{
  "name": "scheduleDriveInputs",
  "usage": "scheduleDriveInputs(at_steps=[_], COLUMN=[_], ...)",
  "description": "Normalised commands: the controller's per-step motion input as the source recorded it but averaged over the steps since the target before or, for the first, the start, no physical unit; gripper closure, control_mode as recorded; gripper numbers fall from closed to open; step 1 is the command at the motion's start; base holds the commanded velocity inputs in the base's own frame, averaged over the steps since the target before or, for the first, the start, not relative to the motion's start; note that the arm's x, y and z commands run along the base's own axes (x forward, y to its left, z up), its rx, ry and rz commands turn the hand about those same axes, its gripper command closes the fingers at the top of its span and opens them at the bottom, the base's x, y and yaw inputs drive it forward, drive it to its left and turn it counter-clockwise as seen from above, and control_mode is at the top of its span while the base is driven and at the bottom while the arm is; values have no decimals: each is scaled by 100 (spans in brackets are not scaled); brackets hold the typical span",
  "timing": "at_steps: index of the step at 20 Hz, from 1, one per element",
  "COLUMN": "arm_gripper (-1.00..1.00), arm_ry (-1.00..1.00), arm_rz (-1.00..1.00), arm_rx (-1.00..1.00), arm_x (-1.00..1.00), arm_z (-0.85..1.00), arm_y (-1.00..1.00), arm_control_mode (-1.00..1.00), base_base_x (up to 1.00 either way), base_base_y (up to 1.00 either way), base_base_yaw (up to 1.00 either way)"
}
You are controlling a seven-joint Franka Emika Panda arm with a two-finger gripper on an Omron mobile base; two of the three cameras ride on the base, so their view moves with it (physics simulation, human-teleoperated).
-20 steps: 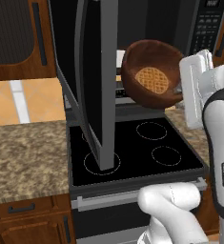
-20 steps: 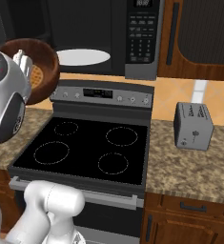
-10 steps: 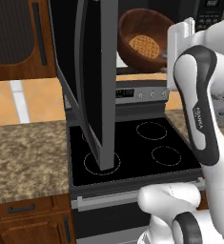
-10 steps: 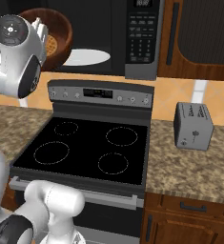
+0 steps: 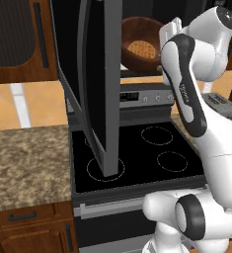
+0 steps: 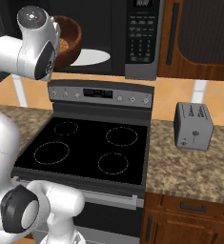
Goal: Open the microwave, place the bowl with waffle inside the microwave, then close the microwave door and turn it on.
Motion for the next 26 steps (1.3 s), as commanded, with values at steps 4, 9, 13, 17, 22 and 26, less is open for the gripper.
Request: scheduleDriveInputs(at_steps=[4, 9, 13, 17, 22, 26], arm_gripper=[100, 100, 100, 100, 100, 100], arm_ry=[1, 7, 6, 8, 7, 2], arm_rz=[-1, -4, -2, 0, 0, 0], arm_rx=[-1, 0, -2, -4, -5, -4], arm_x=[85, 90, 78, 56, 56, 60], arm_z=[-9, 0, 0, 0, -11, -23], arm_y=[0, 1, 11, 12, 11, 3], arm_control_mode=[-100, -100, -100, -100, -100, -100], base_base_x=[0, 0, 0, 0, 0, 0], base_base_y=[0, 0, 0, 0, 0, 0], base_base_yaw=[0, 0, 0, 0, 0, 0])
